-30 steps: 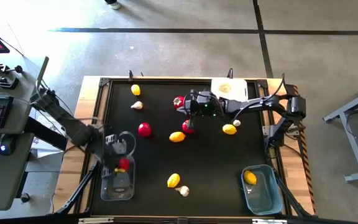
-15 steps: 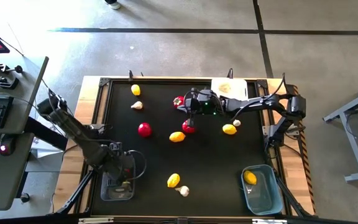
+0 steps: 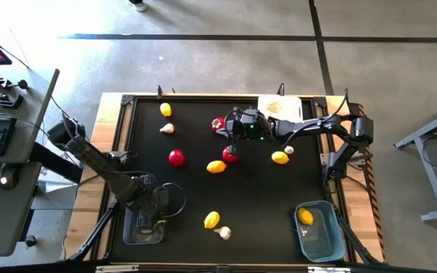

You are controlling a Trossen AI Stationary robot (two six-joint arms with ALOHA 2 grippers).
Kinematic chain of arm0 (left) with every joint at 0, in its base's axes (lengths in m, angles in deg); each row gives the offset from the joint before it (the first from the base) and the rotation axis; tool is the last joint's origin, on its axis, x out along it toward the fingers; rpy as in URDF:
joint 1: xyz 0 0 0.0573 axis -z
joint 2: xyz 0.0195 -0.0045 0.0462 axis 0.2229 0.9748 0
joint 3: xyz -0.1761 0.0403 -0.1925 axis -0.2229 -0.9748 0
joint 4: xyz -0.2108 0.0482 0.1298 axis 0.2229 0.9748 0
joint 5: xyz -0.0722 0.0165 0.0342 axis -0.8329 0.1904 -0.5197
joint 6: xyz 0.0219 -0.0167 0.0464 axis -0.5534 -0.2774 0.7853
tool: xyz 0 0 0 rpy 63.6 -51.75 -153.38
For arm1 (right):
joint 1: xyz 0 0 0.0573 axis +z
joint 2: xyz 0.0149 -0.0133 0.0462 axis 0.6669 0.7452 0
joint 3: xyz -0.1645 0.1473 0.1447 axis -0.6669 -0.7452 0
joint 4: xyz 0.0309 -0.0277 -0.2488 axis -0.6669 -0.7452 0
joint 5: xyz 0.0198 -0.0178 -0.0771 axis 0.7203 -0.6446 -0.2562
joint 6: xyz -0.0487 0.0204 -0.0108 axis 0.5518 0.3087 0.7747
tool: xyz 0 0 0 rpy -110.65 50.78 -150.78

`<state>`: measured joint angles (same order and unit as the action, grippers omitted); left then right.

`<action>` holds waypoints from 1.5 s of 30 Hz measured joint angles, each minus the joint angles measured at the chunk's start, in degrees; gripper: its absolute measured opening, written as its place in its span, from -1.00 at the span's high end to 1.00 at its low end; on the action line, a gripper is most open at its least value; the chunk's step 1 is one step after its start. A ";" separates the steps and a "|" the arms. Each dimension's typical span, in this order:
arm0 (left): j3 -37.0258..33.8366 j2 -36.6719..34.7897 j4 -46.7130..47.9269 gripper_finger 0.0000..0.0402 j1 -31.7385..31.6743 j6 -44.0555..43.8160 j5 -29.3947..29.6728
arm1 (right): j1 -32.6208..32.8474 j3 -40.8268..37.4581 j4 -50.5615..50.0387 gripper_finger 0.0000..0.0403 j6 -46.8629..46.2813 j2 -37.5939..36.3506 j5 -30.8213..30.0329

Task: Sort produce into baskets
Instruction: Put the tomato into the transparent bin

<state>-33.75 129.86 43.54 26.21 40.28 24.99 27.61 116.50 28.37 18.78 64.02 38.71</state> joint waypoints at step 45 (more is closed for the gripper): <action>-1.21 -2.82 -0.12 -0.46 -2.75 -5.36 0.01 | 0.00 0.00 0.00 1.00 1.42 0.00 -0.02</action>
<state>-34.96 127.04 43.42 23.46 34.91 25.00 27.61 116.50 28.37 20.21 64.02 38.69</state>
